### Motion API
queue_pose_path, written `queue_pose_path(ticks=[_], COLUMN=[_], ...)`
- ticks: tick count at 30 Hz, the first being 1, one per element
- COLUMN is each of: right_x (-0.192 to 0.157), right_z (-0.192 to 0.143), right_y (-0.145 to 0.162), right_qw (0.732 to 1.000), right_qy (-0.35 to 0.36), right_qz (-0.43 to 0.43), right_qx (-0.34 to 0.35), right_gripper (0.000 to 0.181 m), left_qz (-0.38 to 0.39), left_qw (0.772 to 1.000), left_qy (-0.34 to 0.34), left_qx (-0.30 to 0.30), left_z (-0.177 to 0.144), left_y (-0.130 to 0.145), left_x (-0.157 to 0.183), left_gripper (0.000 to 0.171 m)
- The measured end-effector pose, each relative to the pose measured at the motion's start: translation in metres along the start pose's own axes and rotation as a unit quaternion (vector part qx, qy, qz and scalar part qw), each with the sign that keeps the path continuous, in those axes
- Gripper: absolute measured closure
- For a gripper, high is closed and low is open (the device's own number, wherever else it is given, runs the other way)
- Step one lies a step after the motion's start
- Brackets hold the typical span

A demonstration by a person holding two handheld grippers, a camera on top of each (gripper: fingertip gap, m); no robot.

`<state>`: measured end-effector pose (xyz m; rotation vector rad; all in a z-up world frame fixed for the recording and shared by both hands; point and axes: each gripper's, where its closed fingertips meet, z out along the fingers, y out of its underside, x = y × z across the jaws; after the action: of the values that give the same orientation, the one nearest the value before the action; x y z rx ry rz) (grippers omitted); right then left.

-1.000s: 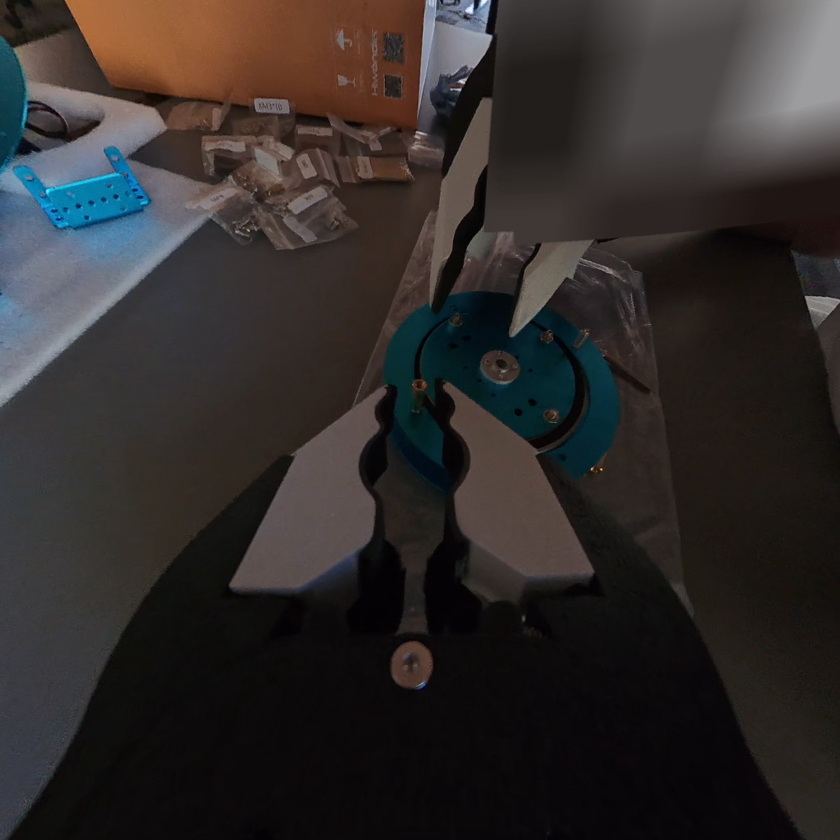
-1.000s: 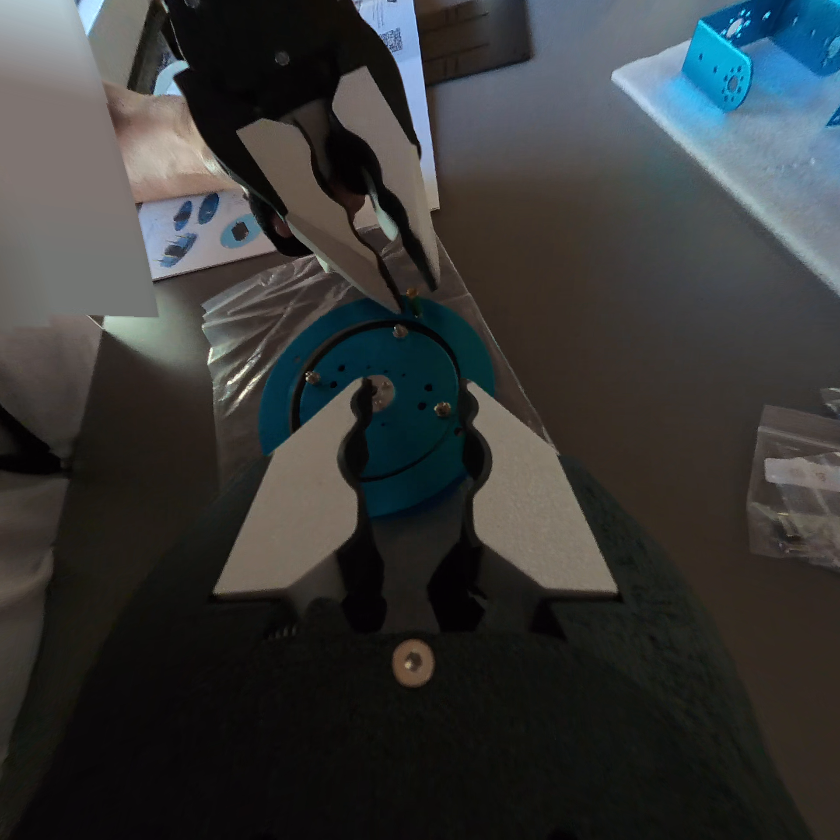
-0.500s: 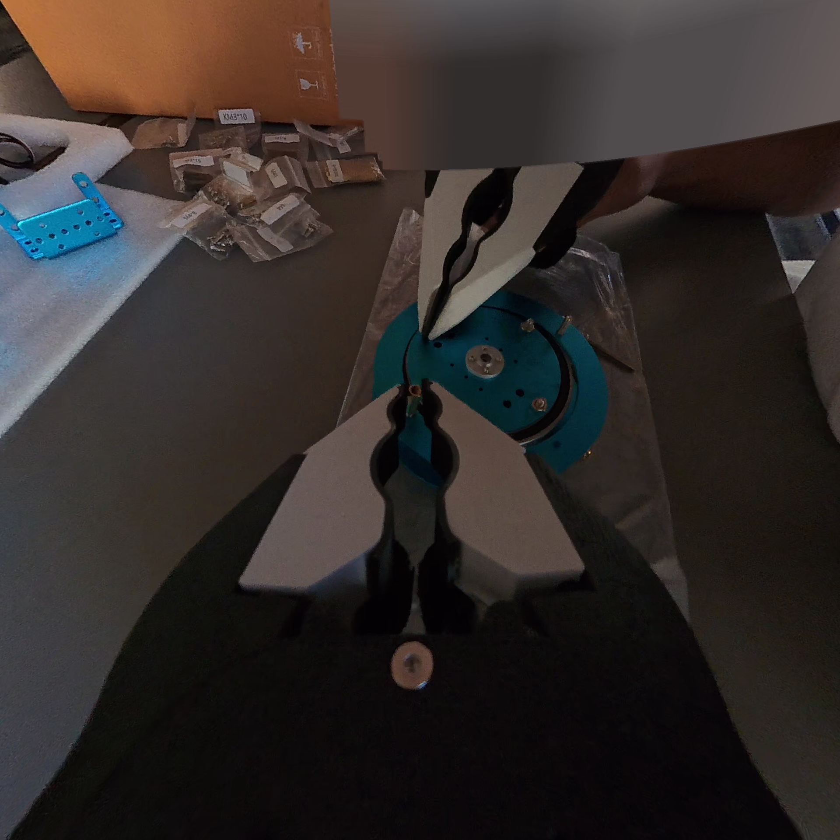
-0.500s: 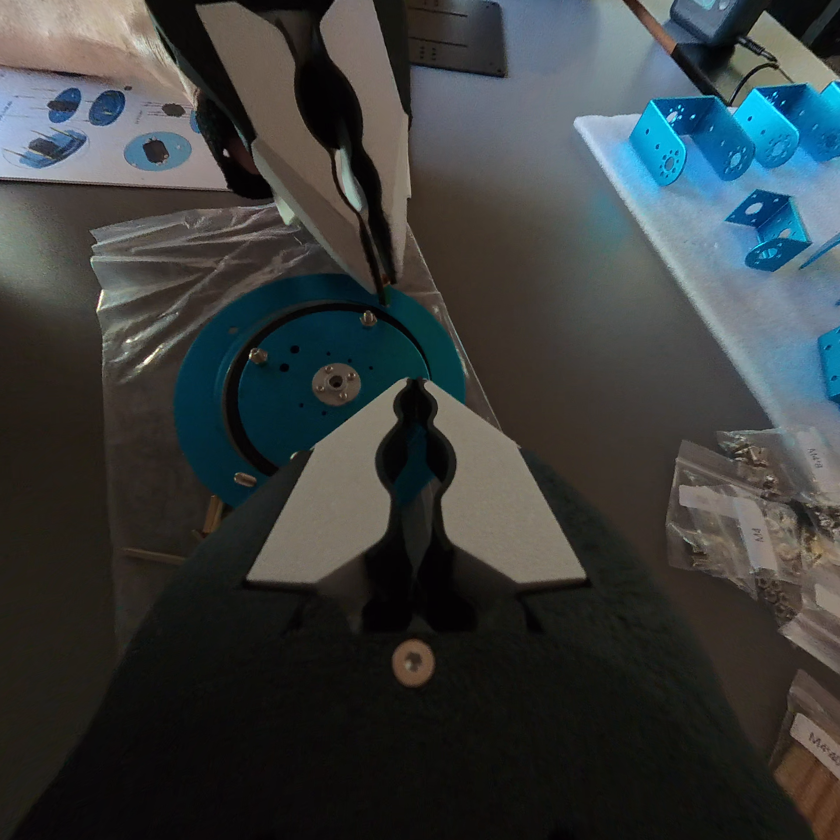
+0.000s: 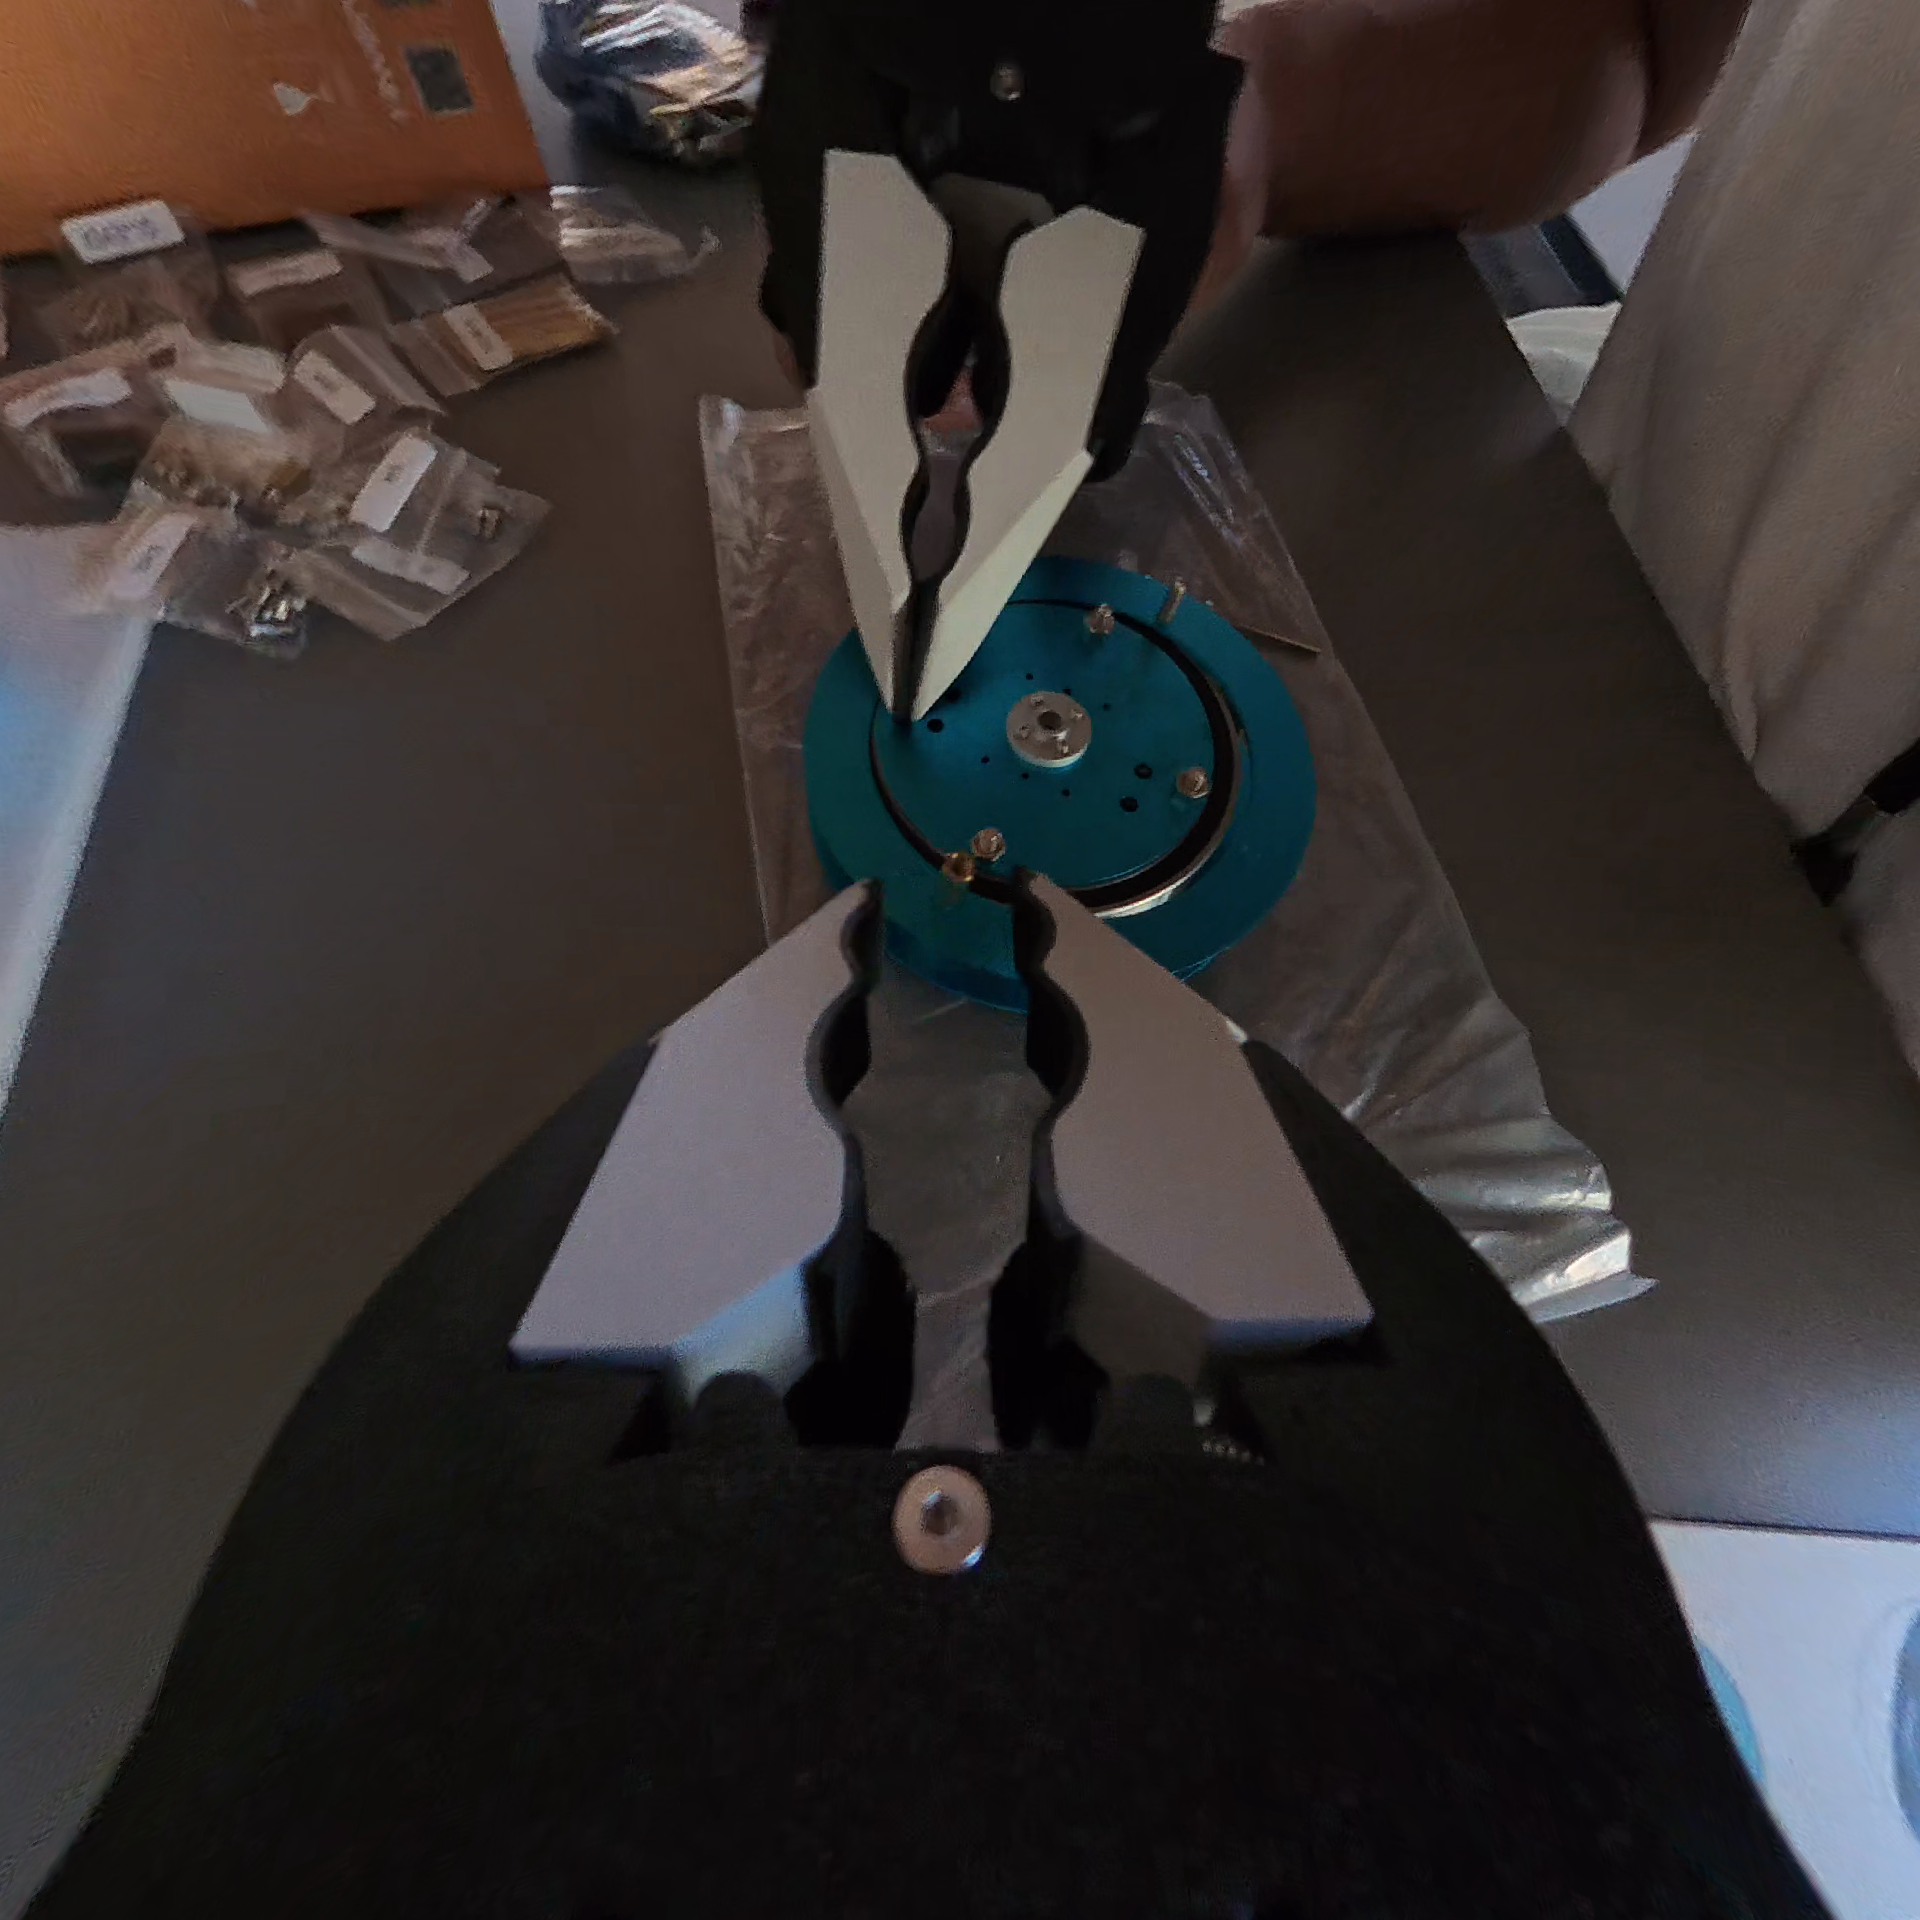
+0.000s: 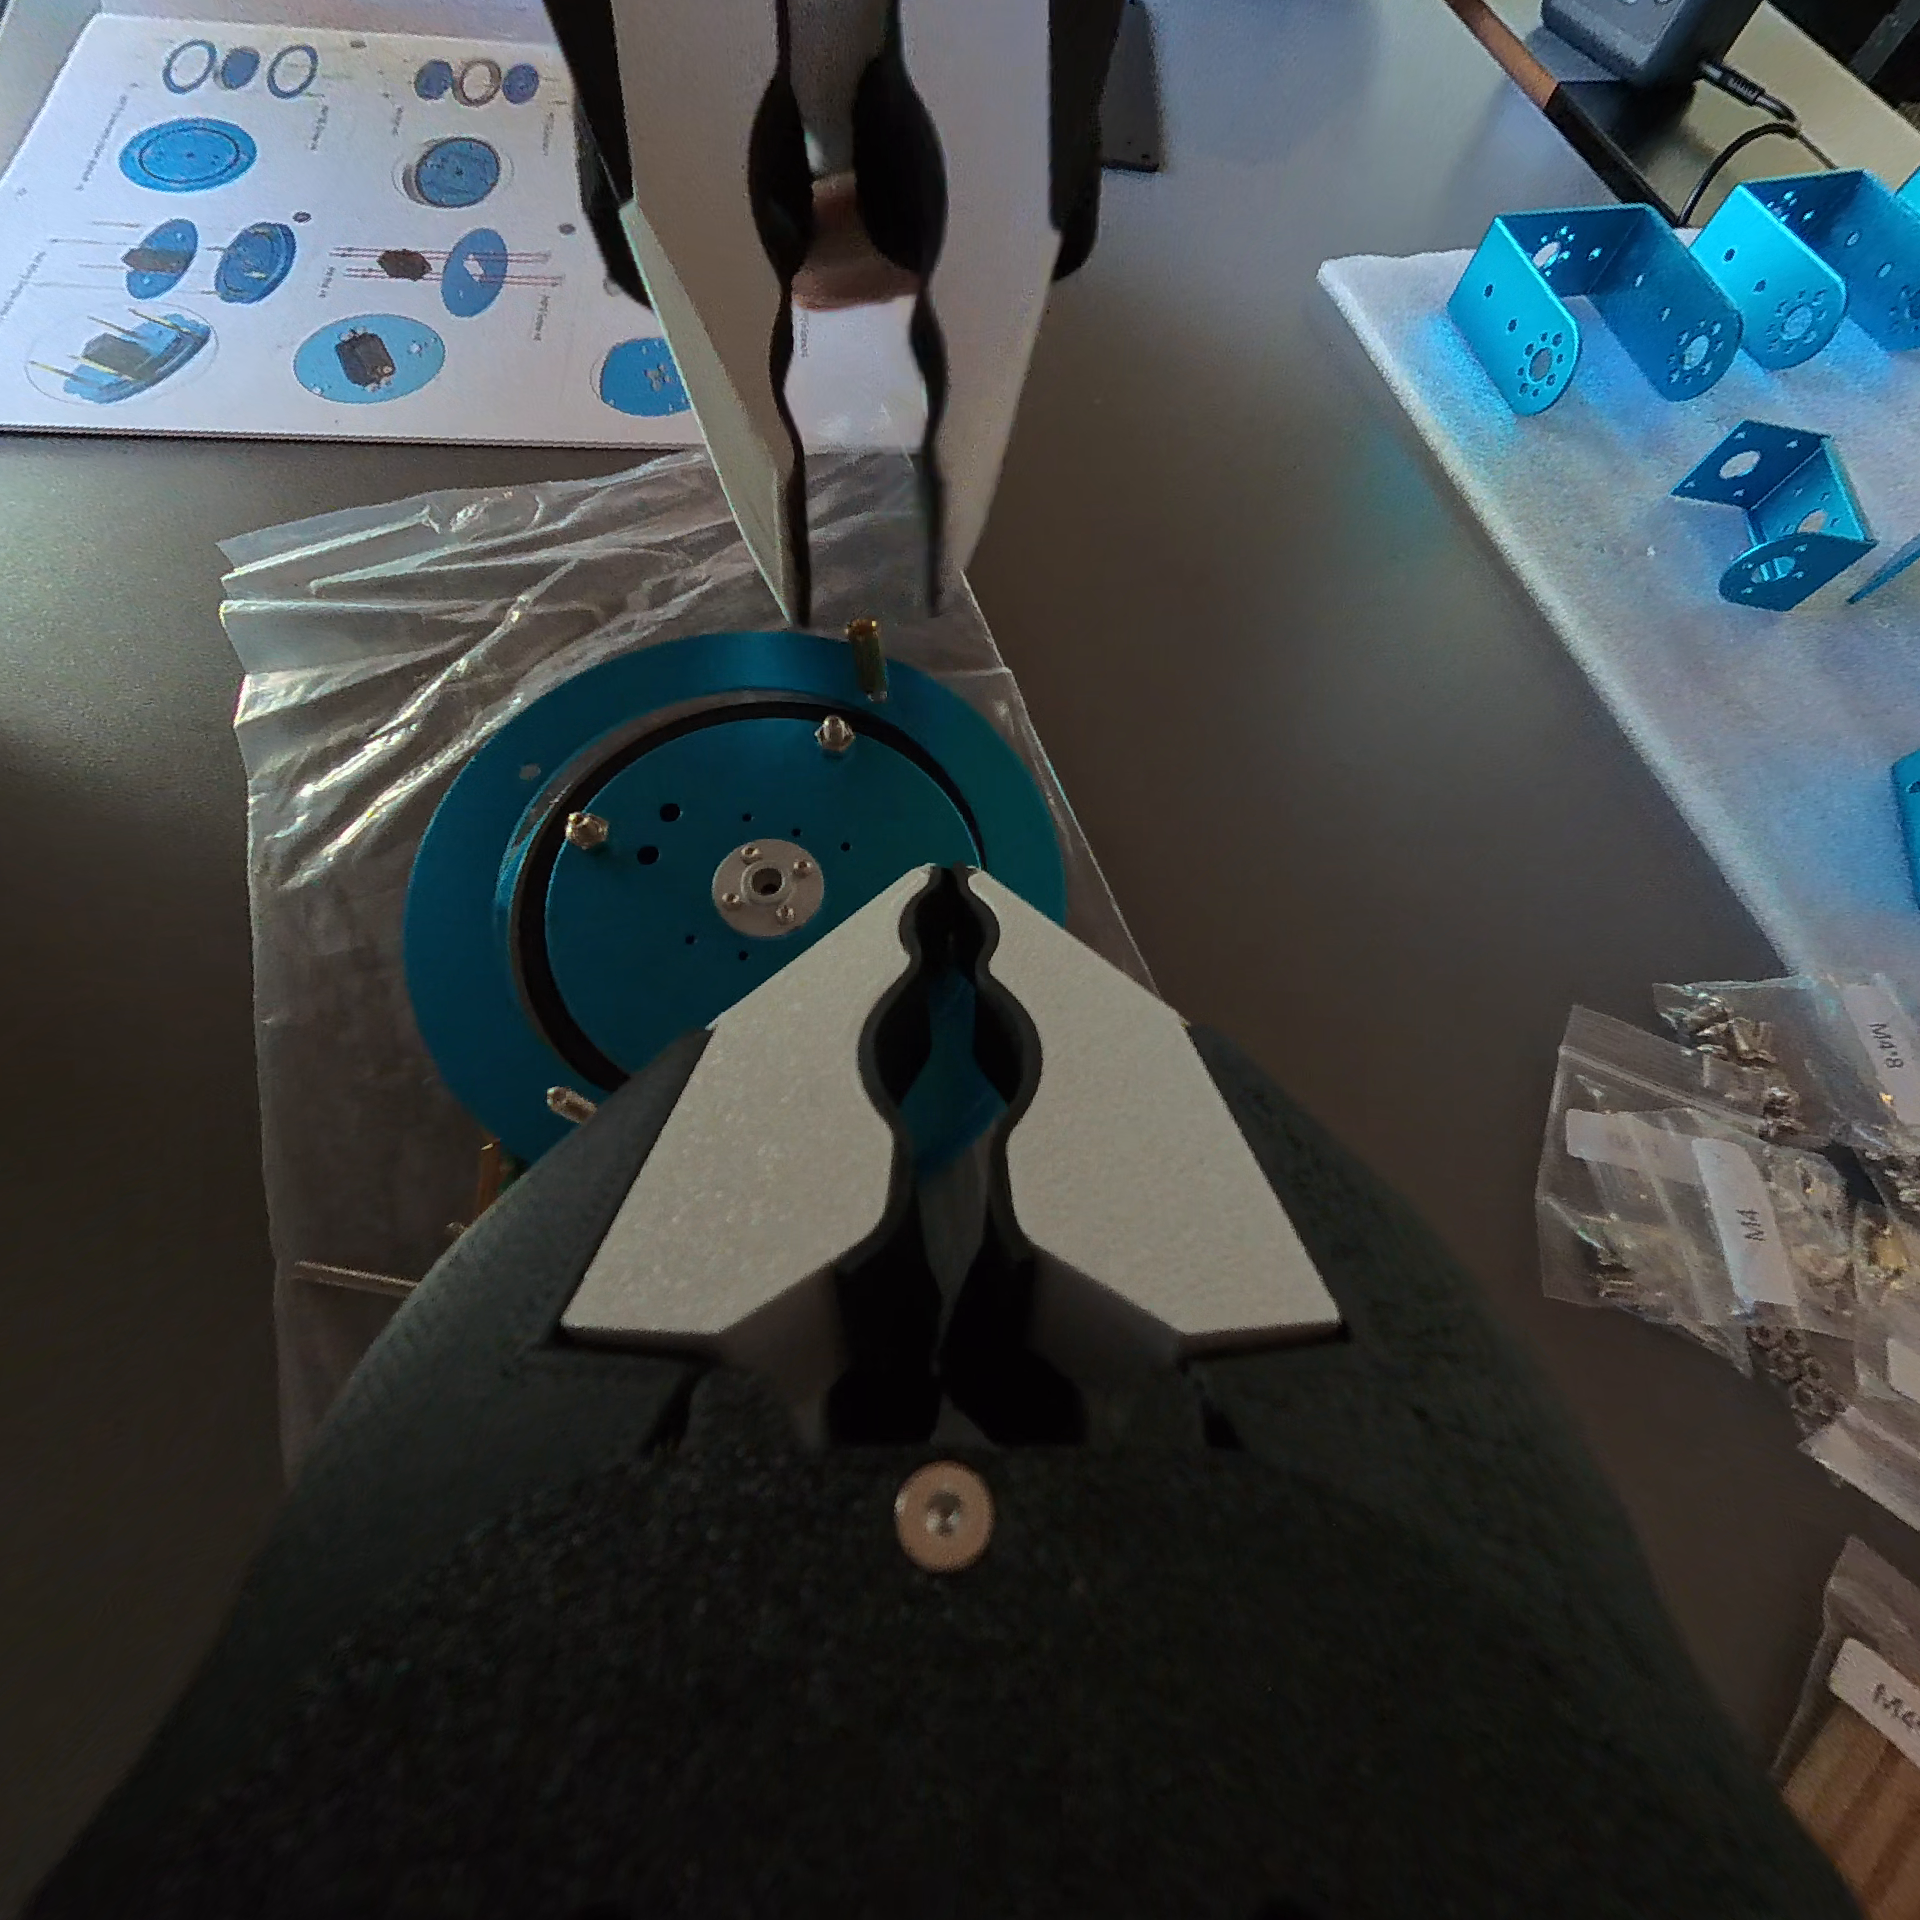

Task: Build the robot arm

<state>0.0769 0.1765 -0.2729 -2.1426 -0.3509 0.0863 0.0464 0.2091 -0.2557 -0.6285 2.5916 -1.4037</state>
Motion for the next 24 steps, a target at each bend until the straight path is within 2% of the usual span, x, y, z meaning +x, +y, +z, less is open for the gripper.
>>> queue_pose_path(ticks=[1,4,6,9,15,17,20,24], right_x=[0.000,0.000,-0.002,-0.016,-0.030,-0.033,-0.035,-0.035], right_z=[0.000,0.000,-0.001,-0.001,0.014,0.019,0.022,0.020], right_y=[0.000,0.000,-0.006,-0.022,-0.030,-0.031,-0.040,-0.038], right_qw=[1.000,1.000,1.000,0.997,0.975,0.966,0.961,0.959], right_qy=[0.000,0.000,-0.004,-0.056,-0.222,-0.259,-0.277,-0.283], right_qz=[0.001,-0.003,-0.016,-0.040,-0.007,0.000,-0.005,-0.002], right_qx=[0.001,0.000,0.002,0.034,0.006,-0.003,0.021,0.018], right_gripper=[0.181,0.181,0.166,0.144,0.128,0.126,0.129,0.133], left_qz=[-0.013,-0.019,0.000,0.025,0.033,0.032,0.026,0.030], left_qw=[1.000,0.999,0.998,0.995,0.993,0.992,0.992,0.992], left_qy=[0.001,-0.022,-0.056,-0.083,-0.099,-0.106,-0.107,-0.111], left_qx=[0.000,0.022,0.032,0.041,0.052,0.062,0.058,0.052], left_z=[-0.002,-0.002,0.000,0.007,0.012,0.010,0.010,0.008], left_y=[0.000,-0.002,-0.003,-0.003,-0.004,-0.006,-0.004,-0.001], left_x=[0.000,-0.002,-0.007,-0.010,-0.011,-0.013,-0.016,-0.018], left_gripper=[0.142,0.139,0.139,0.139,0.138,0.138,0.138,0.138])
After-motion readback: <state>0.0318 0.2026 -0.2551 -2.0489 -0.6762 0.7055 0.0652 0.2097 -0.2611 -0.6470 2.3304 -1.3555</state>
